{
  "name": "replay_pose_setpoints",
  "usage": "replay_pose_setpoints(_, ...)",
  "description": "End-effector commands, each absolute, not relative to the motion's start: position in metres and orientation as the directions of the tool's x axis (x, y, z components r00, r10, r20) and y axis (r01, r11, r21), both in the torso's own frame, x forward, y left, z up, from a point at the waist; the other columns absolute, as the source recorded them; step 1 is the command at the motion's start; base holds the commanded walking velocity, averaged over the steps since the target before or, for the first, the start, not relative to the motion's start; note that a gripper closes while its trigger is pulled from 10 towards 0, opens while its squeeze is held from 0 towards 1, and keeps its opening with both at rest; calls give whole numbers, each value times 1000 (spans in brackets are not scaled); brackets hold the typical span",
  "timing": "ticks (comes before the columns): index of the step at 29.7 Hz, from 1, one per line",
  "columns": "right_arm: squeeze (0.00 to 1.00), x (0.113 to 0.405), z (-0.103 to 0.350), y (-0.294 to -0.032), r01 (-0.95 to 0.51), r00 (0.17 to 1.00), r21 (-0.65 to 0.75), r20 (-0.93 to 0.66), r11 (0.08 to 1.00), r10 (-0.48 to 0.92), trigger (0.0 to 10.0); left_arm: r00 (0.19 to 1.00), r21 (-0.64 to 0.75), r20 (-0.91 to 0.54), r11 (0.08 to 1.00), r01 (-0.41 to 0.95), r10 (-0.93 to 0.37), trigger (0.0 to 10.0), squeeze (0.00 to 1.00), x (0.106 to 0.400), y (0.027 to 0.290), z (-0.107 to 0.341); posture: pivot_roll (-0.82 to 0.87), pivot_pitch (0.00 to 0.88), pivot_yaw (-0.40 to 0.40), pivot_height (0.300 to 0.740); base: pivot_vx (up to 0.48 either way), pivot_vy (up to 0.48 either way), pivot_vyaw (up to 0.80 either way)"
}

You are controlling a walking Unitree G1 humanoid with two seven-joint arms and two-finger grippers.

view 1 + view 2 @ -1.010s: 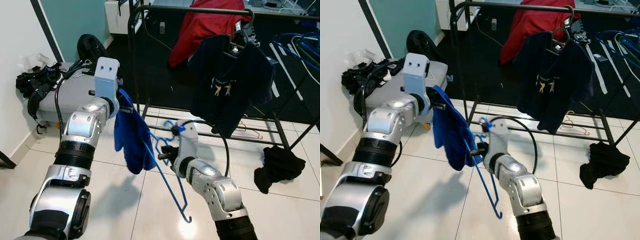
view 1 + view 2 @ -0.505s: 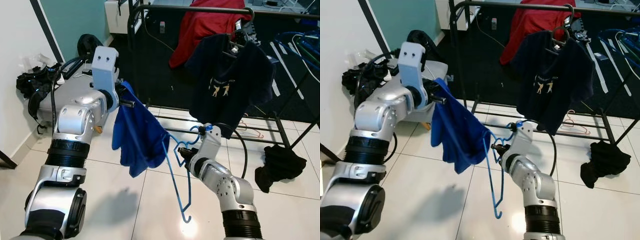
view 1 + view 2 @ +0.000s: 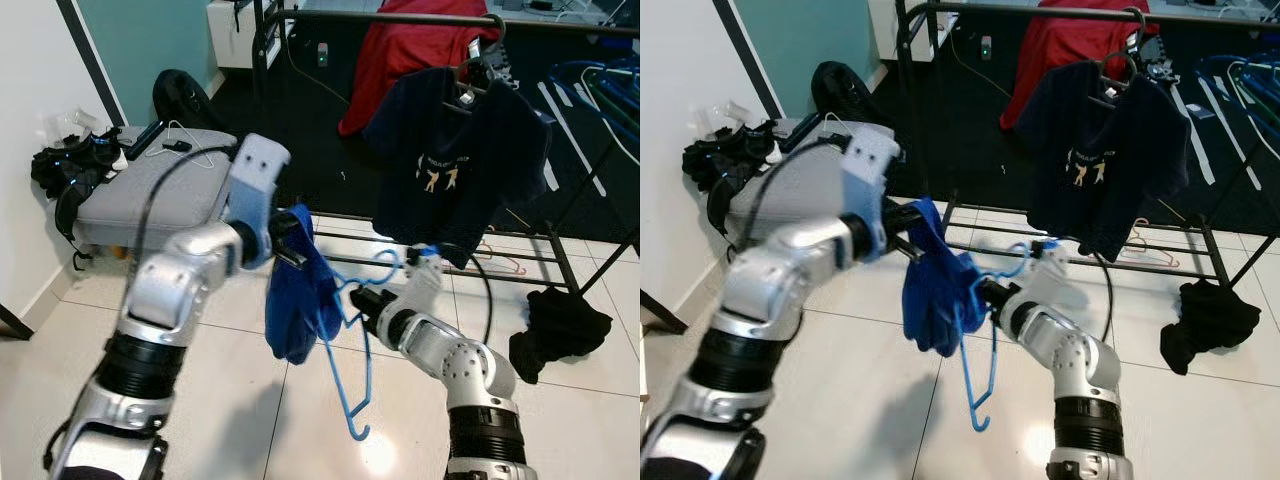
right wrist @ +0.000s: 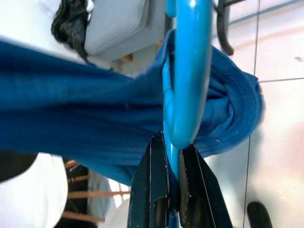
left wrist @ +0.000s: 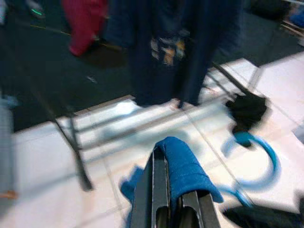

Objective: Hang hanger

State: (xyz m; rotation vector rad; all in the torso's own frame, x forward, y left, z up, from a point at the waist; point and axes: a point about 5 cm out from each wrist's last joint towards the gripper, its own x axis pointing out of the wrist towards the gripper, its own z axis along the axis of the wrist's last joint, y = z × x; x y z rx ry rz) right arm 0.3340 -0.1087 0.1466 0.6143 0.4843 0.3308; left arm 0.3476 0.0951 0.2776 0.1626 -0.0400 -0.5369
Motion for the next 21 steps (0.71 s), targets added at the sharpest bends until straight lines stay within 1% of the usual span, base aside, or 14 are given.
replay_pose_setpoints(1,0,327,138,-107,-155,806,612,-376,775,458,10000,910,192,43,898,397,-411,10000,0,359,103,285,3,217,53,740,0,0,0)
replay_pose_setpoints(2,0,325,137,-107,-151,799,611,-387,777,460,10000,924,197,53,911,362,-379,10000,0,363,106,287,3,217,53,740,0,0,0)
replay_pose_setpoints(3,0,325,137,-107,-151,799,611,-387,777,460,10000,924,197,53,911,362,-379,10000,0,363,106,287,3,217,53,740,0,0,0)
replay_pose_setpoints(5,0,321,134,-108,-187,778,559,-418,808,469,10000,948,212,75,934,288,-309,10000,0,371,116,294,1,213,55,740,0,0,0)
replay_pose_setpoints(6,0,318,132,-109,-233,766,480,-445,846,463,10000,954,215,86,940,264,-287,10000,0,374,121,298,-1,213,57,740,0,0,0)
replay_pose_setpoints(7,0,318,132,-109,-233,766,480,-445,846,463,10000,954,215,86,940,264,-287,10000,0,374,121,298,-1,213,57,740,0,0,0)
replay_pose_setpoints(9,0,315,129,-112,-305,747,349,-489,886,450,10000,956,217,101,943,251,-277,10000,0,375,125,303,-2,211,57,740,0,0,0)
replay_pose_setpoints(10,0,314,129,-112,-330,741,303,-503,894,444,10000,955,219,104,943,252,-279,10000,0,375,125,305,-2,211,57,740,0,0,0)
replay_pose_setpoints(11,0,314,129,-112,-330,741,303,-503,894,444,10000,955,219,104,943,252,-279,10000,0,375,125,305,-2,211,57,740,0,0,0)
replay_pose_setpoints(13,0,314,124,-117,-370,742,166,-540,914,398,10000,950,217,115,941,260,-289,10000,0,375,125,308,-4,211,53,740,0,0,0)
replay_pose_setpoints(14,0,314,122,-120,-373,742,139,-549,917,385,10000,948,211,122,941,265,-294,10000,0,374,125,310,-5,211,51,740,0,0,0)
replay_pose_setpoints(17,0,315,120,-122,-373,740,129,-556,919,378,10000,946,204,131,942,266,-296,10000,0,373,124,312,-5,211,51,740,0,0,0)
replay_pose_setpoints(21,0,314,114,-128,-379,728,124,-572,917,378,10000,928,164,138,932,324,-347,10000,0,369,118,317,-6,206,48,740,0,0,0)
